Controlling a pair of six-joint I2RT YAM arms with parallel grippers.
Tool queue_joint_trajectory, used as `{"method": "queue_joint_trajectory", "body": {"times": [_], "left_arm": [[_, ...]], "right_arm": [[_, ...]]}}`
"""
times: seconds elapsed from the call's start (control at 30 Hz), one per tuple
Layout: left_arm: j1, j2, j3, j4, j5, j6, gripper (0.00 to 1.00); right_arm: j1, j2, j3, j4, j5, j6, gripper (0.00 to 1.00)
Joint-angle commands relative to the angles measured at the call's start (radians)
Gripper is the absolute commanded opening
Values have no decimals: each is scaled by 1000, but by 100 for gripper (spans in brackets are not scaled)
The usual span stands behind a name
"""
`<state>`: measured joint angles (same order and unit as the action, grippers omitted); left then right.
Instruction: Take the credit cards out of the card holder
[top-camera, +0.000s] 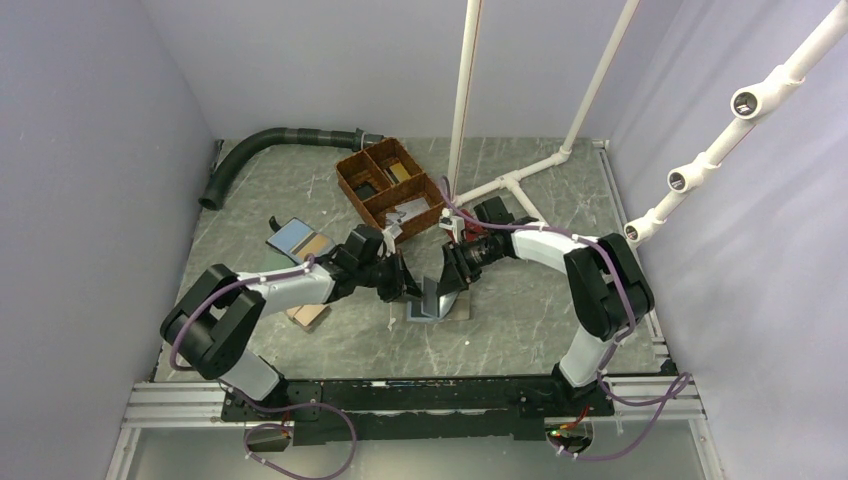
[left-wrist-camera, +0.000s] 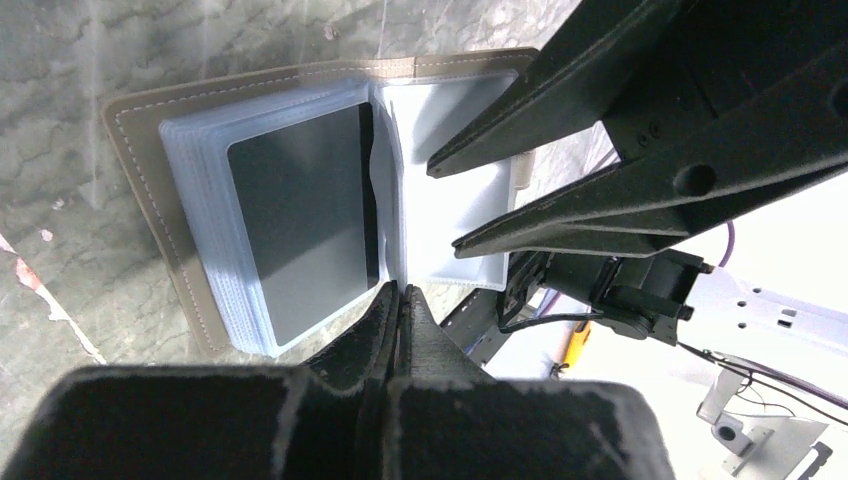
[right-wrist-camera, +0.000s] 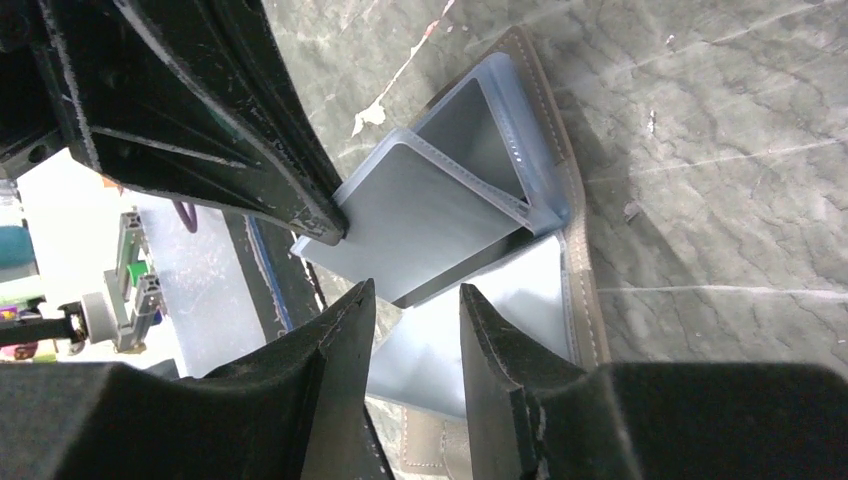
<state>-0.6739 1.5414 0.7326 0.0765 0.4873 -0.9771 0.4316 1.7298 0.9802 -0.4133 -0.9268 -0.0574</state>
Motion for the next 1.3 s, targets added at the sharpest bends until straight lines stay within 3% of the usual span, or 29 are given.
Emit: {"method": "queue_joint_trajectory", "body": {"times": [0.0,0.23,0.67,1.27], "left_arm": [[4,-58,-9,125,30,-51,0],[4,-43,-48,106,11,-78,0],[10,51,5,88,41,-52,23],[16,146,92,-6,68,-4,21]], "right_arm": [[-4,9,-1,70,-14,55,39],[-7,63,8,70,26,119,40],[-7,113,16,50,29,106,41],[-15,94,8,55,6,106,41]]}}
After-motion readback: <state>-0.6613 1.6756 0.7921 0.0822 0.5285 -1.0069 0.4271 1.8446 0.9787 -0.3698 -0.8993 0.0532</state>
